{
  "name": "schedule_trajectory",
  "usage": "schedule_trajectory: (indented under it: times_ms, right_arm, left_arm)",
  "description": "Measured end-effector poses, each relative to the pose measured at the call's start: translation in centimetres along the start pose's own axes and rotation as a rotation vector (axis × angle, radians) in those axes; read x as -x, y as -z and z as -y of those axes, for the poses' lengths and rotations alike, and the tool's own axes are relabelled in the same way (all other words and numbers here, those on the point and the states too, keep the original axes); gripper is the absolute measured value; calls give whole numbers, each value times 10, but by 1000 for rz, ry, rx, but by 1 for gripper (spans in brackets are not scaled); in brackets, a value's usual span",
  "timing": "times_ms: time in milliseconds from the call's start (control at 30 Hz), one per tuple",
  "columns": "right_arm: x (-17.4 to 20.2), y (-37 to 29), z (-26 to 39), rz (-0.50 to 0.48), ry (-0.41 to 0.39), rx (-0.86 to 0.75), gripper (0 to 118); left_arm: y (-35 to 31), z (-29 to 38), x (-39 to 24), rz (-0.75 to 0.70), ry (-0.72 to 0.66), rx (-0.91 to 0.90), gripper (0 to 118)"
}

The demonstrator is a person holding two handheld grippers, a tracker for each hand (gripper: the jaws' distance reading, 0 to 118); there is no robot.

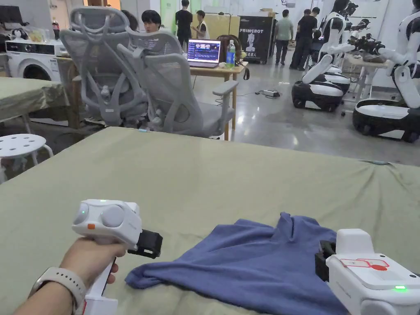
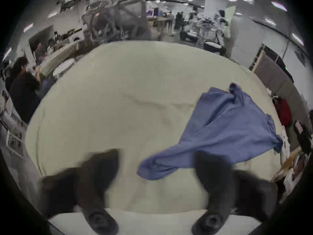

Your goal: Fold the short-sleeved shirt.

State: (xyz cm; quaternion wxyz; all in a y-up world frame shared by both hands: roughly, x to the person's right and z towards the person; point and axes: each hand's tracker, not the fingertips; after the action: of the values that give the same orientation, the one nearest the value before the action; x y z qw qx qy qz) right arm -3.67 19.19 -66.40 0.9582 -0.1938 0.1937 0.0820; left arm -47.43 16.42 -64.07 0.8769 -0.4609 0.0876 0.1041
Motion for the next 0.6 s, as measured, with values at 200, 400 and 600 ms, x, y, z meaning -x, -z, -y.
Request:
schedule_trajectory:
  times_ms: [200, 400, 600]
  right_arm:
    - [-6, 24, -1, -9, -6, 31, 0]
    - [-39, 61, -3, -5, 53, 83, 0]
    - [-100, 156, -15, 75, 71, 199, 0]
  left_arm:
    - [57, 20, -6, -1, -20, 105, 82]
    - [71, 28, -9, 0, 55, 78, 53]
    - [26, 42, -27, 24, 52, -145, 2]
